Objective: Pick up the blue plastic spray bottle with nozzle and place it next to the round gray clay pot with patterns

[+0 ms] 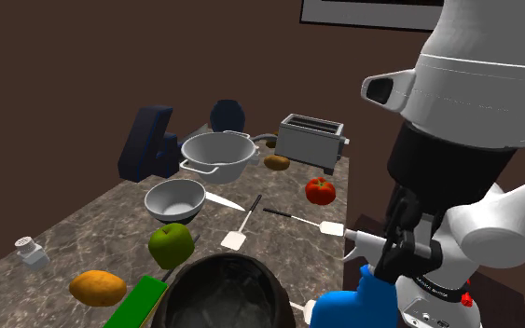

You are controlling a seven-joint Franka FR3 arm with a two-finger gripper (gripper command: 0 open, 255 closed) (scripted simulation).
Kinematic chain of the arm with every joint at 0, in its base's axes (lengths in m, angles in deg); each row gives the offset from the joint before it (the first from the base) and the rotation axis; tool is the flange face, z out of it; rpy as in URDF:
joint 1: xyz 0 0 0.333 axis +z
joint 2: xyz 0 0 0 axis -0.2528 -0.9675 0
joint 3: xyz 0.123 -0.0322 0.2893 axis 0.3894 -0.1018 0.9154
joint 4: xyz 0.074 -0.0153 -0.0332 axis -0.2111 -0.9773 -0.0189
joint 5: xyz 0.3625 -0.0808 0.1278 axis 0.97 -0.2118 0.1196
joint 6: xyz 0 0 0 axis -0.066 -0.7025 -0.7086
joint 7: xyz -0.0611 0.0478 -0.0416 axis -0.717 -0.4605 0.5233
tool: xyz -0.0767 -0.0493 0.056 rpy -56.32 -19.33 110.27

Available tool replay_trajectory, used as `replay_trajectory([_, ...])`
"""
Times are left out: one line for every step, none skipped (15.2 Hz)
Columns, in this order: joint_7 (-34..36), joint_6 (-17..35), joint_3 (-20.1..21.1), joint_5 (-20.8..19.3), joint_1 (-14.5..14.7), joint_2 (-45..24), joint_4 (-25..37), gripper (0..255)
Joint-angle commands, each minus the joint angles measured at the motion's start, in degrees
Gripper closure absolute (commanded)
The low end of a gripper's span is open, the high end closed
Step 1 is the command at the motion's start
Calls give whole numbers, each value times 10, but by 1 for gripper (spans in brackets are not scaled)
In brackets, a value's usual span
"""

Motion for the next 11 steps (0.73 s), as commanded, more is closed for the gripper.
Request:
replay_trajectory([-2,13,4,5,3,6,-18,255])
replay_trajectory([-3,19,6,8,4,8,-26,255])
replay_trajectory([-4,26,9,10,5,9,-34,255])
replay_trajectory([-5,32,11,12,6,11,-42,255])
replay_trajectory([-6,39,14,15,7,13,-50,255])
replay_trajectory([-7,45,17,17,8,14,-58,255])
replay_trajectory([-8,52,20,20,9,15,-65,255])
replay_trajectory([-9,59,23,23,10,16,-73,255])
replay_trajectory([-10,65,26,25,11,17,-80,255])
replay_trajectory([-11,72,29,28,12,18,-87,255])
replay_trajectory([-12,79,32,31,13,19,-95,255])
